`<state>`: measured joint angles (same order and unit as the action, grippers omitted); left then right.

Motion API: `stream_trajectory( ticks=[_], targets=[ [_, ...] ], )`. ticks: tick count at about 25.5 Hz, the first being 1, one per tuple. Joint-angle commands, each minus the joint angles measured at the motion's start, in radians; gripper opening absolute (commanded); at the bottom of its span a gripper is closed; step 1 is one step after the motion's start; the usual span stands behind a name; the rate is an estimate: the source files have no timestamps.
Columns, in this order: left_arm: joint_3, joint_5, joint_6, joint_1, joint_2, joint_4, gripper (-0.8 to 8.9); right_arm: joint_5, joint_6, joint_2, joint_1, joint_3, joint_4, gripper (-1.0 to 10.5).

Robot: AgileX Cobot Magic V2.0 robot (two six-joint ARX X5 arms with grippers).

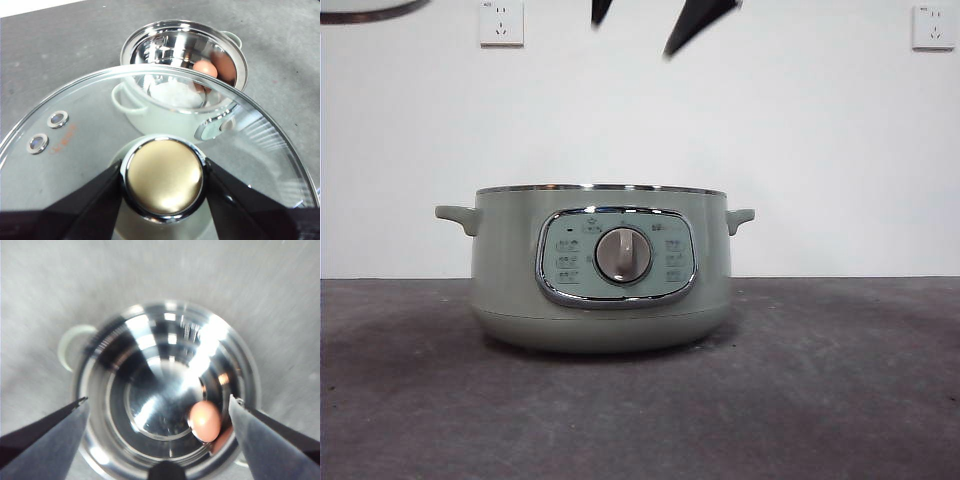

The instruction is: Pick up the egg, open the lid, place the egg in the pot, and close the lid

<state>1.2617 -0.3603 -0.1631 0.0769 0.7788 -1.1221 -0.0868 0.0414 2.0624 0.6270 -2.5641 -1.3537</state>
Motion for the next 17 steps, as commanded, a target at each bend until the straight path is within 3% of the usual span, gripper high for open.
stream_trajectory(
  ticks=[1,7,17],
  targets=[
    [0.006,-0.014,0.005,0.019,0.026,0.072,-0.08,-0.002,-0.015,-0.069,0.001,-0.002,-0.026,4.7],
    [0.006,-0.014,0.006,0.119,0.148,0.229,-0.08,0.002,-0.038,-0.289,0.001,0.035,-0.027,4.7],
    [0.012,0.034,0.036,0.311,0.376,0.507,-0.08,0.002,-0.039,-0.695,0.001,0.501,-0.027,4.7]
  ],
)
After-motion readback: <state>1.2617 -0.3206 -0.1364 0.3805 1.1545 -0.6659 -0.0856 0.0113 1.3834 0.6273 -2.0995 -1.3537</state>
